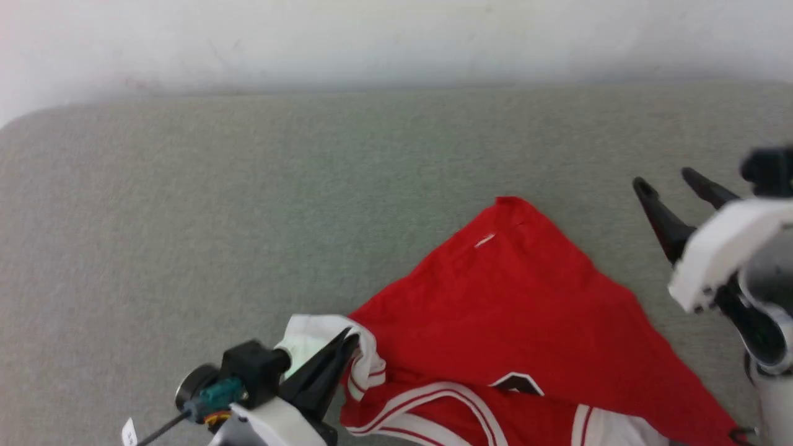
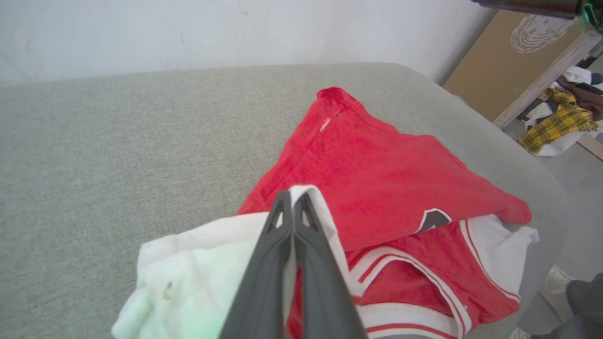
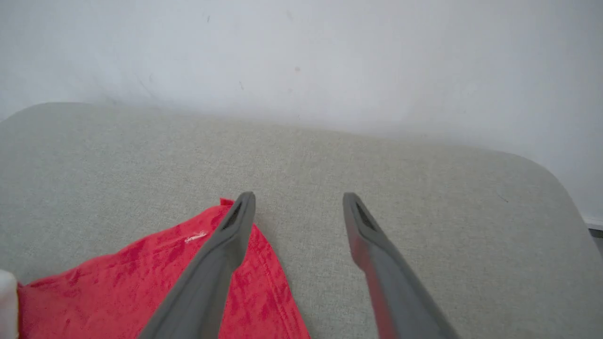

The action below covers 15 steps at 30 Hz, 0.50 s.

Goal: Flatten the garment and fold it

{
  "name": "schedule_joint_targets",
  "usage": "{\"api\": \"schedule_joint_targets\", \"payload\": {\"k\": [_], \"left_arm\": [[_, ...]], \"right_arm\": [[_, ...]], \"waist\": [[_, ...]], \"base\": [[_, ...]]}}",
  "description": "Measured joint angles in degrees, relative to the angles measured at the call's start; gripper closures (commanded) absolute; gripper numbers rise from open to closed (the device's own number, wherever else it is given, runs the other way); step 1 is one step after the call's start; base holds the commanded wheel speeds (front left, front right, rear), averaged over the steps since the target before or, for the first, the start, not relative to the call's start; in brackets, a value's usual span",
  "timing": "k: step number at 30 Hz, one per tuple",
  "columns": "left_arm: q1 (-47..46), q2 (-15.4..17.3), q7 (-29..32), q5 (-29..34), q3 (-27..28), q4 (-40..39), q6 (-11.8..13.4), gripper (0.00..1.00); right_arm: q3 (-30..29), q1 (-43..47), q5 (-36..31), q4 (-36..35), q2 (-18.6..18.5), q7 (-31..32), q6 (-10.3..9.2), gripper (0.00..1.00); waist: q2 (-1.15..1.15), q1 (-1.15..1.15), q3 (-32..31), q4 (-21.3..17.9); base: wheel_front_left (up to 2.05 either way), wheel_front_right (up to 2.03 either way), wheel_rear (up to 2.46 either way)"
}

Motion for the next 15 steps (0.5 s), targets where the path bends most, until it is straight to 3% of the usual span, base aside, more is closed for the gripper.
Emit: {"api": "schedule_joint_targets", "payload": {"k": [7, 15], "left_arm": [[-4.5, -3.2, -0.5, 0.0, -2.0, 2.2, -2.5, 1.00], [-6.4, -5.2, -2.0, 0.0, -2.9, 5.2, -4.0, 1.00]], "right_arm": [[7.2, -9.4, 1.2, 13.2, -3.1, 7.1, -0.01, 0.00], [14.0, -12.6, 1.7, 21.4, -6.3, 8.6, -0.01, 0.00]], "waist": [[0.00, 0.00, 4.3, 5.2], [0.00, 0.00, 8.9, 11.4]], "base": [[0.00, 0.00, 0.00], [0.00, 0.00, 0.00]]}}
